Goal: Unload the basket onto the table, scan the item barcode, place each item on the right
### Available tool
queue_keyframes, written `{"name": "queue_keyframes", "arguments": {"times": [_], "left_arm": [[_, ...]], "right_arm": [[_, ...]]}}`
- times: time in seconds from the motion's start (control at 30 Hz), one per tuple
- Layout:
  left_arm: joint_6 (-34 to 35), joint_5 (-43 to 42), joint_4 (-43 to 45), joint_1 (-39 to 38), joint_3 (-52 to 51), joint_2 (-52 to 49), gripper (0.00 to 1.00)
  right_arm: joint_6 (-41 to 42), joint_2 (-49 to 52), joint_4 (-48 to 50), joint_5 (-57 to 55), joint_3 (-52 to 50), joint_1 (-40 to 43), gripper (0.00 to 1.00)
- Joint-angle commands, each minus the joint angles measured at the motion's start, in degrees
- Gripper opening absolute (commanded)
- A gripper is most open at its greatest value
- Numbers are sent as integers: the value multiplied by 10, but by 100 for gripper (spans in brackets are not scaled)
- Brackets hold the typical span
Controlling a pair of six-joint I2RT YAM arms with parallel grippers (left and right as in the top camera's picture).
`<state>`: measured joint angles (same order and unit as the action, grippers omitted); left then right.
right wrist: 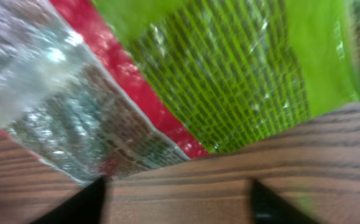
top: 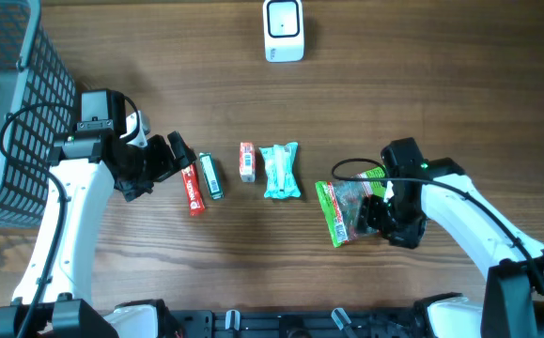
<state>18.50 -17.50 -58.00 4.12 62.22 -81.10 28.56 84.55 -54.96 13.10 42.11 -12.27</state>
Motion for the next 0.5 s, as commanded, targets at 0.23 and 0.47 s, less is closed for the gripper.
{"name": "queue_keyframes", "arguments": {"times": [0.23,0.47], "left_arm": [[-1,-5,0,-2,-3,6,100],[-1,-5,0,-2,-3,6,100]], "right_arm": [[-1,3,264,115,-97,-3,30],[-71,3,108,89,20,-3,44]]}}
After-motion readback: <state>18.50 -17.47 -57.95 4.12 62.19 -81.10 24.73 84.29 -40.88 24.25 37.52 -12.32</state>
